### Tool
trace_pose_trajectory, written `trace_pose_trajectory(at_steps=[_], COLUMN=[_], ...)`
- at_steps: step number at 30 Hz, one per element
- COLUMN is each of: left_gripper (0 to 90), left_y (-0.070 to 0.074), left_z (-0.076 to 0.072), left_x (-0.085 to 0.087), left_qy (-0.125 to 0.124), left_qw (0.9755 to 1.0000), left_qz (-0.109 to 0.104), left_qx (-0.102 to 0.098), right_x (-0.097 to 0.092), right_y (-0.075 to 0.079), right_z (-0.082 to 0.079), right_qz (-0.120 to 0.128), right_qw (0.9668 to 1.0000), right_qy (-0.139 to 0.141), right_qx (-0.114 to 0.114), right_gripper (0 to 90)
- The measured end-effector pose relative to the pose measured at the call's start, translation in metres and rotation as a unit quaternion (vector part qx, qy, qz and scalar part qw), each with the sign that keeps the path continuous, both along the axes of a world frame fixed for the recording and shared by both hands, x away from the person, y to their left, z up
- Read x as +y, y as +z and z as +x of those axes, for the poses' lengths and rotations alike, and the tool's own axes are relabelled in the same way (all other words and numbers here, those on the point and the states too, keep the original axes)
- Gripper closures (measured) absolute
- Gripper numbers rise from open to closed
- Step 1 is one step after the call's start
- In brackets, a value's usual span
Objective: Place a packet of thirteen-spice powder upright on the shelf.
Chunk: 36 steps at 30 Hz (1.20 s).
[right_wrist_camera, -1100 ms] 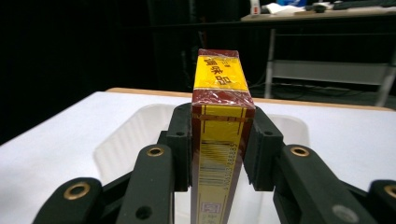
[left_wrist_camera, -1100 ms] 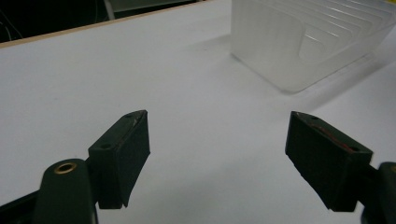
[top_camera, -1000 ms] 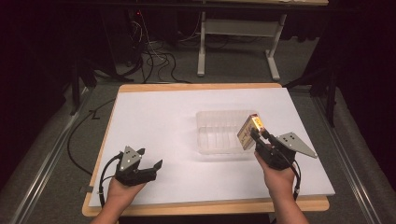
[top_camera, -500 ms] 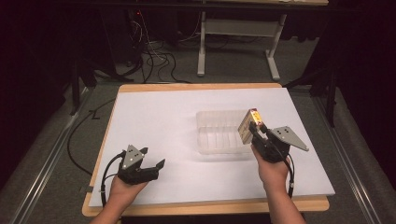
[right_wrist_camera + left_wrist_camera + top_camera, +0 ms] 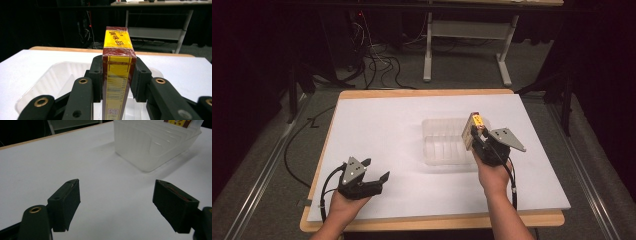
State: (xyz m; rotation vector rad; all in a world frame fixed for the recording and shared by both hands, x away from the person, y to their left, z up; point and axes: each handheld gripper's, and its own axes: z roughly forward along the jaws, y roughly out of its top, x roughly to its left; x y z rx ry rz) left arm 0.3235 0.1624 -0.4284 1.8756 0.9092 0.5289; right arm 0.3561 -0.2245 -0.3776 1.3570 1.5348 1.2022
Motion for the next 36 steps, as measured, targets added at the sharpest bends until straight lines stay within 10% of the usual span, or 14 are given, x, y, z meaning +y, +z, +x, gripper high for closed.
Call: trace_pose_trajectory(at_steps=[36], left_gripper=[23.0], left_y=[0.002], left_z=[-0.001], left_x=[-0.002], left_qy=[0.003], left_qw=[1.0], left_qz=[-0.008], left_qx=[0.004], right_x=[0.017], right_y=[-0.015], right_z=[0.024], right_qz=[-0.021], right_qw=[0.9969], right_qy=[-0.075], right_qx=[0.015], right_gripper=[68.2])
